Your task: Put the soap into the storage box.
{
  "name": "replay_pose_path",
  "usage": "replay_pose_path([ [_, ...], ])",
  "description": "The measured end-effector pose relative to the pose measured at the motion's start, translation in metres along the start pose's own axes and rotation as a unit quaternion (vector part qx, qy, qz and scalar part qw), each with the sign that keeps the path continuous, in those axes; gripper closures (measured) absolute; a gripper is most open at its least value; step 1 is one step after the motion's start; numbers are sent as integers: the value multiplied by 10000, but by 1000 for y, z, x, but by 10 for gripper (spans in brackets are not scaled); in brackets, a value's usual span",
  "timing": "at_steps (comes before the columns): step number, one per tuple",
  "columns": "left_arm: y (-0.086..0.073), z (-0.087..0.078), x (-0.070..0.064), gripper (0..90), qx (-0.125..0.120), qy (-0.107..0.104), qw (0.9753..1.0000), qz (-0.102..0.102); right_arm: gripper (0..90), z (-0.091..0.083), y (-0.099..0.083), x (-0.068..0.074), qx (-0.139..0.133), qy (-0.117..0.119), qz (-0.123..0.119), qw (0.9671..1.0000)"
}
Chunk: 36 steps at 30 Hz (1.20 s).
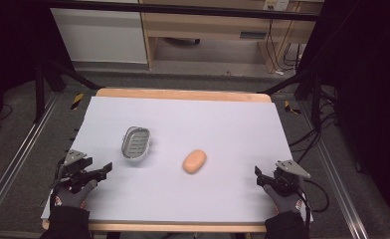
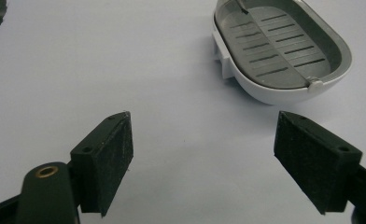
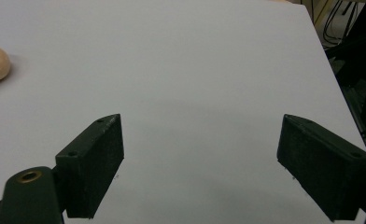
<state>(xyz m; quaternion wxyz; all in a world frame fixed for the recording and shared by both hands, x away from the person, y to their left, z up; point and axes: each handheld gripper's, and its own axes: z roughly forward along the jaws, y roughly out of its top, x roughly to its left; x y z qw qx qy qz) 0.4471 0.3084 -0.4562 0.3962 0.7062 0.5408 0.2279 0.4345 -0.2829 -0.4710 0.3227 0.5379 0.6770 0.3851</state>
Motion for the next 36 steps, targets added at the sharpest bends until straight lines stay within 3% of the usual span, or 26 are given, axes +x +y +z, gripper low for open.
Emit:
replay_pose_path([
  [15, 4, -2, -14, 198, -35, -34, 9997, 230, 139, 1, -1, 1, -18, -1, -33, 10000],
  [36, 10, -1, -42, 179, -25, -365, 9982, 473, 118, 1, -1, 4, -36, -28, -117, 9999],
])
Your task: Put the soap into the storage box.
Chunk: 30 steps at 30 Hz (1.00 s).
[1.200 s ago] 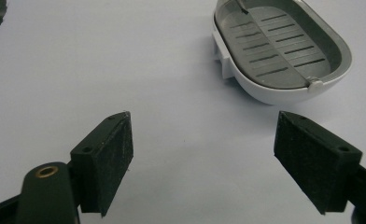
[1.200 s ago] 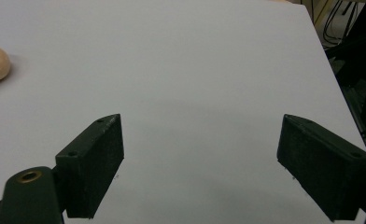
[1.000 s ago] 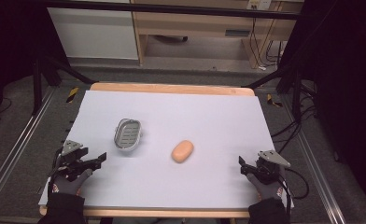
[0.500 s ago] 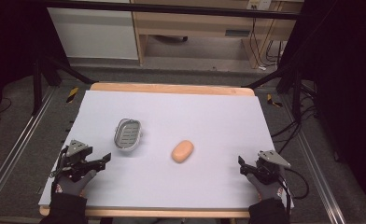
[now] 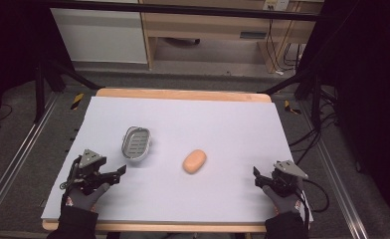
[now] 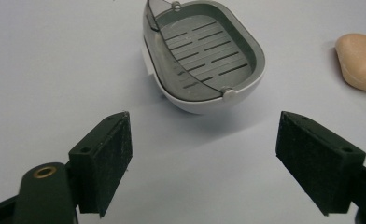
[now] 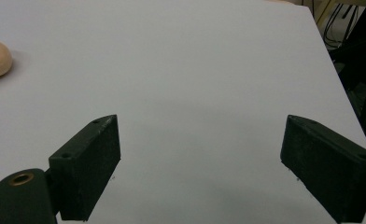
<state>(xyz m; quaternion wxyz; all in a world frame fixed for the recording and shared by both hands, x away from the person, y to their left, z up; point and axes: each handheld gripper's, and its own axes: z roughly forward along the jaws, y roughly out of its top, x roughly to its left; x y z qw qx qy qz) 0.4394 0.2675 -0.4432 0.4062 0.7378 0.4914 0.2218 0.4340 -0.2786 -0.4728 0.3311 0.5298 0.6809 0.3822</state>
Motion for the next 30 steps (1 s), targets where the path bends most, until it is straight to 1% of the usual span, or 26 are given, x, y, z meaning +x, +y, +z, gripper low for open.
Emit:
replay_pose_path([
  [4, 2, 1, -7, 179, 15, -58, 9999, 84, 116, 0, 0, 0, -18, -14, -28, 10000],
  [5, 2, 2, -9, 178, -12, -70, 9999, 90, 116, 0, 0, 1, -14, -18, -27, 10000],
  [14, 4, 5, -22, 174, 80, -186, 9995, 255, 115, 0, 0, 3, -6, -22, -58, 10000],
  [22, 4, 6, -30, 172, 131, -275, 9990, 339, 110, 1, 0, 3, -30, -12, -34, 10000],
  [27, 5, 7, -36, 171, 132, -328, 9986, 388, 101, 2, -1, 4, -22, -29, -88, 10000],
  [30, 7, 7, -39, 171, 130, -349, 9983, 438, 101, 4, -3, 4, -9, -11, -55, 10000],
])
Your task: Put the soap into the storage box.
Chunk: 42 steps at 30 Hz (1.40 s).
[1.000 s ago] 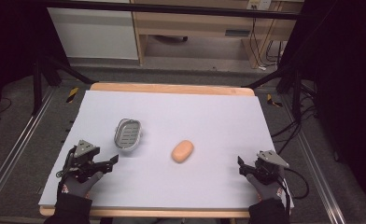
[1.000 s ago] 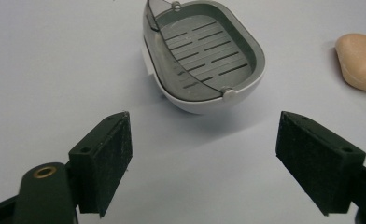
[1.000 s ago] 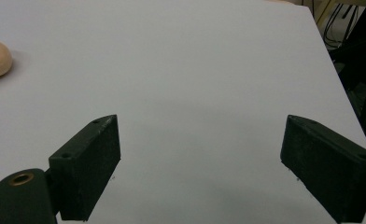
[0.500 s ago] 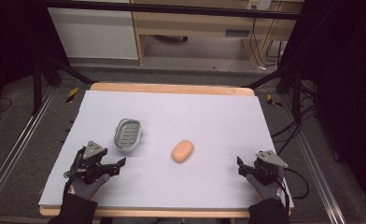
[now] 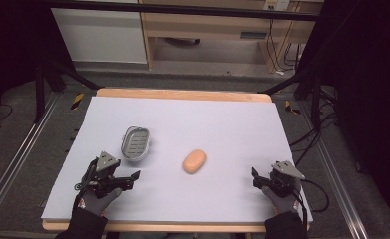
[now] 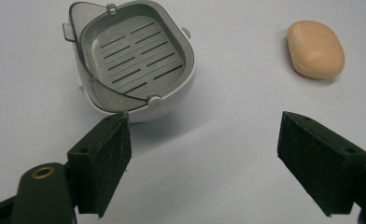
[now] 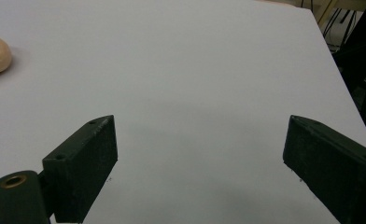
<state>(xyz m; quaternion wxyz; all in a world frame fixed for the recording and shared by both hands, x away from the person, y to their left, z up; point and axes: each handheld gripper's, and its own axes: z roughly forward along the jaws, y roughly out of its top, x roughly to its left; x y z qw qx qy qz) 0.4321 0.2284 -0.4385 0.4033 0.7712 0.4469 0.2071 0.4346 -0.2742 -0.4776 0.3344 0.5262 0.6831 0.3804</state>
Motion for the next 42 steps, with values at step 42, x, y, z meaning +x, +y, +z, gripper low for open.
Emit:
replay_pose_path([
  [42, 50, 30, -39, 166, 141, -244, 9977, 612, 93, 1, -7, -3, -84, 327, 221, 9992],
])
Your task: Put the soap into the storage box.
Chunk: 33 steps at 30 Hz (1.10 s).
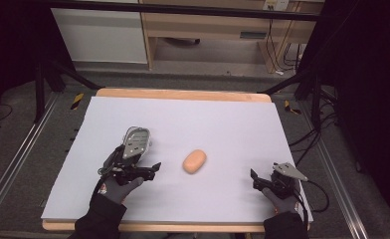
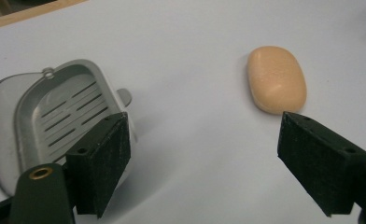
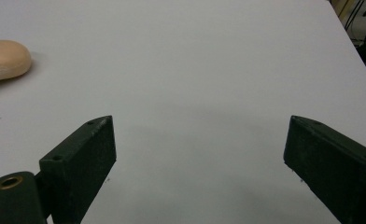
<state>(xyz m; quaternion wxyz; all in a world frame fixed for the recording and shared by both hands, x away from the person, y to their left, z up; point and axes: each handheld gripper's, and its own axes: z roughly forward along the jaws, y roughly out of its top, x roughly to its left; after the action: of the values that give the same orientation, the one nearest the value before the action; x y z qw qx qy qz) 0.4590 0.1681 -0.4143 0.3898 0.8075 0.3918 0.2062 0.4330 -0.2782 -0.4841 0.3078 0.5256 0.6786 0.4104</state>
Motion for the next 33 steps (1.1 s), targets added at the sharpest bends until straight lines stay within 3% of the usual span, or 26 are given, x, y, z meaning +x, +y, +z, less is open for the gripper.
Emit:
replay_pose_path([
  [8, 14, 17, -17, 168, 49, -161, 9998, 123, 93, 0, 0, 1, 18, 34, -9, 10000],
  [19, 35, 31, -33, 173, 118, -231, 9993, 263, 94, 1, 0, 1, 19, 2, -75, 10000],
  [33, 42, 54, -46, 180, 288, -346, 9985, 298, 96, 1, 0, 2, 69, 20, -62, 10000],
])
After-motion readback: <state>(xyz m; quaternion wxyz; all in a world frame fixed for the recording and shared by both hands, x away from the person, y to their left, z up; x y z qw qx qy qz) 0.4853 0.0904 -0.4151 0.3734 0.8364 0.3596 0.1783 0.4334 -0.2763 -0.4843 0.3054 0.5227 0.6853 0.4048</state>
